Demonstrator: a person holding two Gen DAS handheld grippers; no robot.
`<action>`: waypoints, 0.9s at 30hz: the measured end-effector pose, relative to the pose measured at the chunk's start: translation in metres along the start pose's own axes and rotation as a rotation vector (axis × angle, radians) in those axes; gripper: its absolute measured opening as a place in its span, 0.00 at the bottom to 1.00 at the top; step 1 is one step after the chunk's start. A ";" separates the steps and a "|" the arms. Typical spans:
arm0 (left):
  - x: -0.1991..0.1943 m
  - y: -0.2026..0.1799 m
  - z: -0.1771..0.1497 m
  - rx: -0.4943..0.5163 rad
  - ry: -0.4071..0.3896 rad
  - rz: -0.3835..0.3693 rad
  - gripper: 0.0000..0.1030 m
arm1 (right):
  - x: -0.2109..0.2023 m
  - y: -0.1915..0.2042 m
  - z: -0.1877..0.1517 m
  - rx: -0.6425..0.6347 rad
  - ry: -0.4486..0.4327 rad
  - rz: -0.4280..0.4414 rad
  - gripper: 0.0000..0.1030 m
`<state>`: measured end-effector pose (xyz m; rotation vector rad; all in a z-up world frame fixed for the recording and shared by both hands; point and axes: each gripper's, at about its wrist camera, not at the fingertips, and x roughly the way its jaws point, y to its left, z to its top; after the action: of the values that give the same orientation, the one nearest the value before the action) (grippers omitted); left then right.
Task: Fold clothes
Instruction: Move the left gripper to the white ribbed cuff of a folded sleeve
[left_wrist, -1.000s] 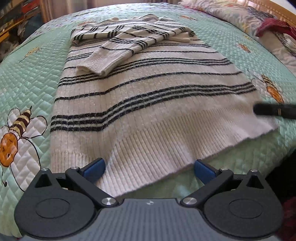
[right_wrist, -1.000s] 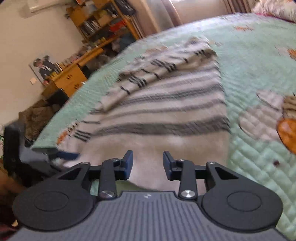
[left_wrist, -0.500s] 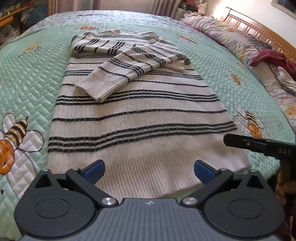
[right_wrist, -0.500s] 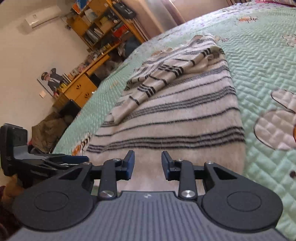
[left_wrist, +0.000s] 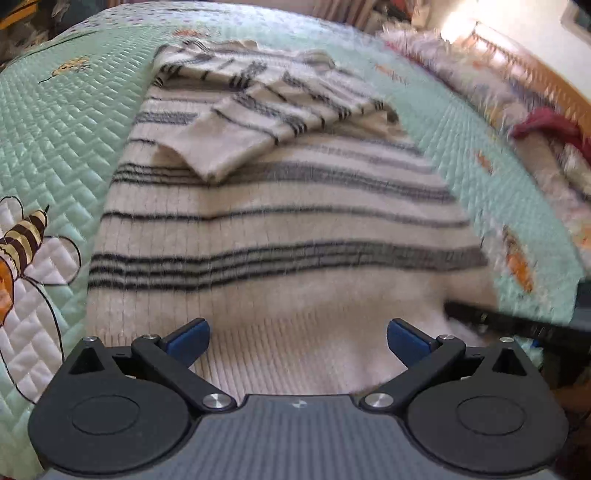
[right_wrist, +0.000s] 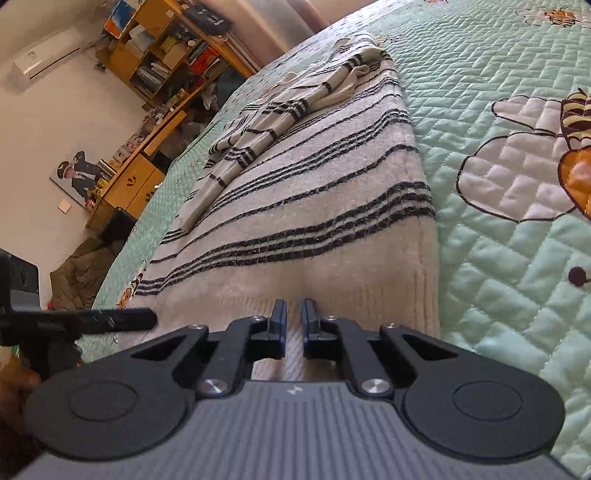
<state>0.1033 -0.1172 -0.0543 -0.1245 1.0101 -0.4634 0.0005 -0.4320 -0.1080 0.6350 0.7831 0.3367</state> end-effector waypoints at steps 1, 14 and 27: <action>-0.002 0.004 0.003 -0.026 -0.012 -0.014 0.99 | 0.001 -0.001 0.001 0.014 0.002 0.006 0.12; 0.015 0.064 0.086 -0.179 -0.218 0.003 0.96 | 0.003 0.005 0.005 0.061 -0.007 0.089 0.50; 0.057 0.082 0.110 0.012 -0.255 -0.006 0.86 | 0.012 -0.001 0.014 0.067 0.002 0.144 0.51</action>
<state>0.2467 -0.0800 -0.0659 -0.1710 0.7569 -0.4463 0.0192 -0.4320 -0.1078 0.7566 0.7542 0.4442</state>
